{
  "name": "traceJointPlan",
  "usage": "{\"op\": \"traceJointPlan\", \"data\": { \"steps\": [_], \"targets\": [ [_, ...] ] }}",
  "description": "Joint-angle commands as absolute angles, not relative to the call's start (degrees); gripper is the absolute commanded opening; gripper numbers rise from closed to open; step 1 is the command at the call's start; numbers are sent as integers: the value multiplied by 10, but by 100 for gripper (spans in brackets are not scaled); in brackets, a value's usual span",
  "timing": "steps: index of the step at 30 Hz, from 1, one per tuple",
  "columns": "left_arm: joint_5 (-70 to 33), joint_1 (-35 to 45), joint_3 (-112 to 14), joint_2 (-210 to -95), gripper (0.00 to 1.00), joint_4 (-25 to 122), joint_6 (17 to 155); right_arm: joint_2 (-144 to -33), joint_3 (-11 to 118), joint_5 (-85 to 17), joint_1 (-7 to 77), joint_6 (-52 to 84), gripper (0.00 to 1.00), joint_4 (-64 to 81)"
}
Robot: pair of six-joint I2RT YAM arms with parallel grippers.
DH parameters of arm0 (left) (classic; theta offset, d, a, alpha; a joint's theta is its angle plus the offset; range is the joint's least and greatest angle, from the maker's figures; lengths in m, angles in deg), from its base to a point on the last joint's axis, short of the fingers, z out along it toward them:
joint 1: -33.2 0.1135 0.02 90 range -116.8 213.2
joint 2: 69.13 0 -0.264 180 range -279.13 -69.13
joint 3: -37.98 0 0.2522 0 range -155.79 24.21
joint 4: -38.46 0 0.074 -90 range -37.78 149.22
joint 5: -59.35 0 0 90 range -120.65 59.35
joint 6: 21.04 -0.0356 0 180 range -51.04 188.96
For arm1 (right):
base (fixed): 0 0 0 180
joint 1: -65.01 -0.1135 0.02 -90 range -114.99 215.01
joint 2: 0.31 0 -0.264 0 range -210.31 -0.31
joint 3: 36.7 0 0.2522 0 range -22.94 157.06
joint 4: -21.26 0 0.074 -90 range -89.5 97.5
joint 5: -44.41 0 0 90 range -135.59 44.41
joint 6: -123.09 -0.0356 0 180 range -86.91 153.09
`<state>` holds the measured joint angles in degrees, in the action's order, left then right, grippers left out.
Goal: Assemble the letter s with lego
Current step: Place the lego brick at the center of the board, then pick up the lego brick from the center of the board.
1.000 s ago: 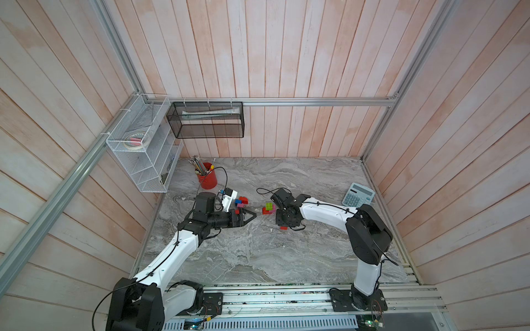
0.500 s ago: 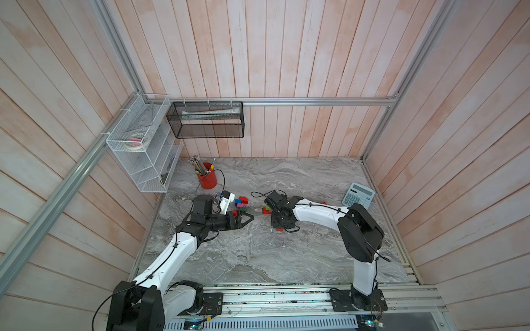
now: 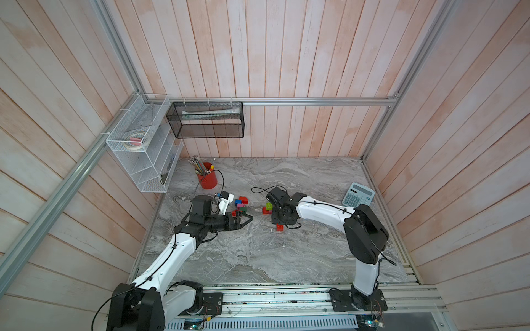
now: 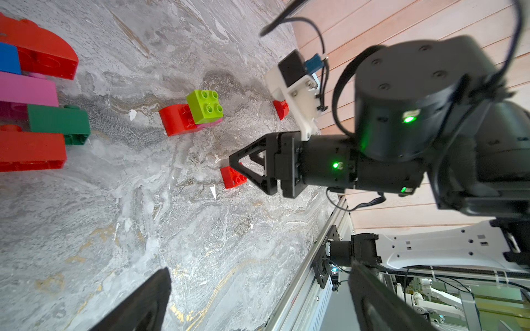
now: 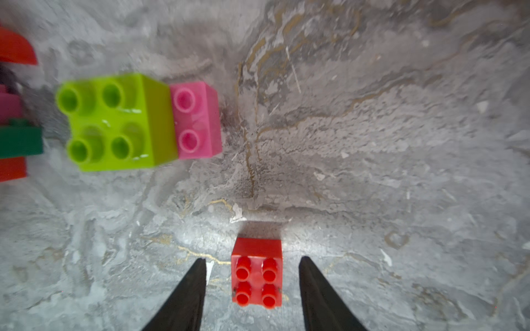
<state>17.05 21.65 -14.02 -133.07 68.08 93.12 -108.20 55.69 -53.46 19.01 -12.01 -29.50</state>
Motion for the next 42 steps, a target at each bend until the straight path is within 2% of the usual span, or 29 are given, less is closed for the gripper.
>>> {"op": "traceJointPlan", "data": {
  "steps": [1, 15, 24, 31, 42],
  "targets": [
    [181, 219, -145, -1328, 100, 679, 924, -1027, 542, -533, 221, -59, 58, -306],
    [190, 192, -157, -1337, 100, 620, 977, -879, 418, -524, 408, 219, 71, -225],
    [189, 170, -169, -1355, 100, 597, 992, -874, 378, -517, 510, 359, 73, -162],
    [191, 163, -175, -1365, 100, 587, 996, -890, 349, -476, 560, 415, 73, -120],
    [192, 162, -185, -1378, 100, 598, 984, -936, 331, -450, 571, 441, 71, -71]
  ]
}}
